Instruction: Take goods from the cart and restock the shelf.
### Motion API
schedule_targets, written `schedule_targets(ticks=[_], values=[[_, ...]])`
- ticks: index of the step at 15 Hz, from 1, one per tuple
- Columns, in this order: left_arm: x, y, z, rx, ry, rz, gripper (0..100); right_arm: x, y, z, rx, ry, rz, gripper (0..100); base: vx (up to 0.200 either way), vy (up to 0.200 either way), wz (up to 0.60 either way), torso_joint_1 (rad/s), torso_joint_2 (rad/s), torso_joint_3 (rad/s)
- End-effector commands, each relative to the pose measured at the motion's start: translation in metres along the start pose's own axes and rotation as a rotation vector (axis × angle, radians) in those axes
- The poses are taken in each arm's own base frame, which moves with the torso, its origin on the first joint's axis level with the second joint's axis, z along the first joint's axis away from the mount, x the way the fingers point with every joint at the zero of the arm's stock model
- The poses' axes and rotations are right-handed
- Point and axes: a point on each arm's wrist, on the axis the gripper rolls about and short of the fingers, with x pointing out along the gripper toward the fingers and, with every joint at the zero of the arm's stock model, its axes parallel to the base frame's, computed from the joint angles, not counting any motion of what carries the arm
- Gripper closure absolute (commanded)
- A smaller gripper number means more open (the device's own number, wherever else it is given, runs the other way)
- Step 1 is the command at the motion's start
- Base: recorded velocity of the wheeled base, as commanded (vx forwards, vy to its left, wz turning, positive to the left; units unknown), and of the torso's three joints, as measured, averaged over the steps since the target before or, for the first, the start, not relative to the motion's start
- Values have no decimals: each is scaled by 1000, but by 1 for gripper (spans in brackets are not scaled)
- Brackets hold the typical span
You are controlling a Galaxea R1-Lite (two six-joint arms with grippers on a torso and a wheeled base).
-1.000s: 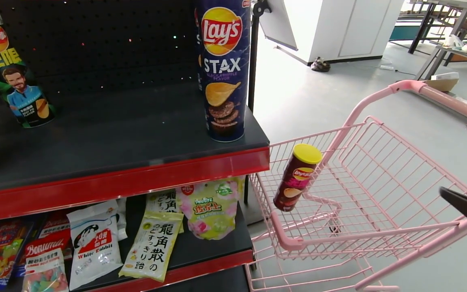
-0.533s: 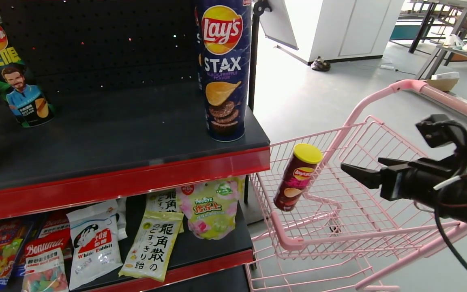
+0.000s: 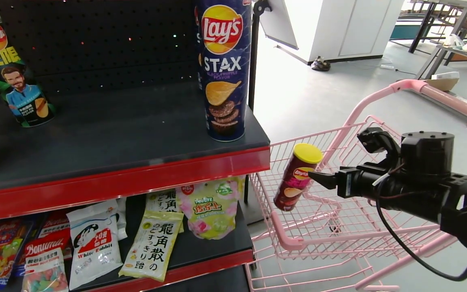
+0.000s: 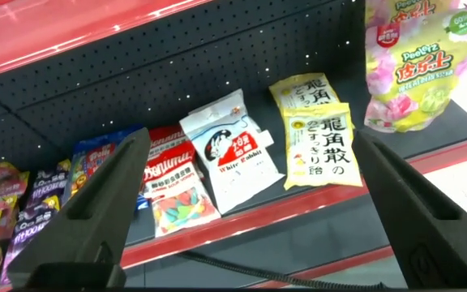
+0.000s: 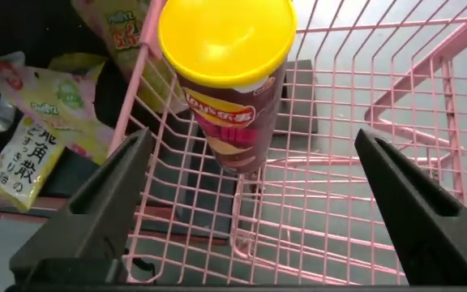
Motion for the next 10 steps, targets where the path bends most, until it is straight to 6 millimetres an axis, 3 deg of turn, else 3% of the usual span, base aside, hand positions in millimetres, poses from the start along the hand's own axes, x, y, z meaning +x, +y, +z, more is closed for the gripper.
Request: schedule_targets(ticks=[1, 8, 10], values=[[0, 0, 0, 0, 1, 4, 0, 30, -3, -12, 17, 60, -7, 0, 0, 0, 0, 0, 0, 0], [0, 0, 0, 0, 2, 21, 0, 65, 0, -10, 73, 59, 4, 0, 0, 0, 0, 0, 0, 0], [0, 1, 1, 1, 4, 25, 0, 78, 5, -18, 105, 61, 18, 0, 0, 0, 0, 0, 0, 0]])
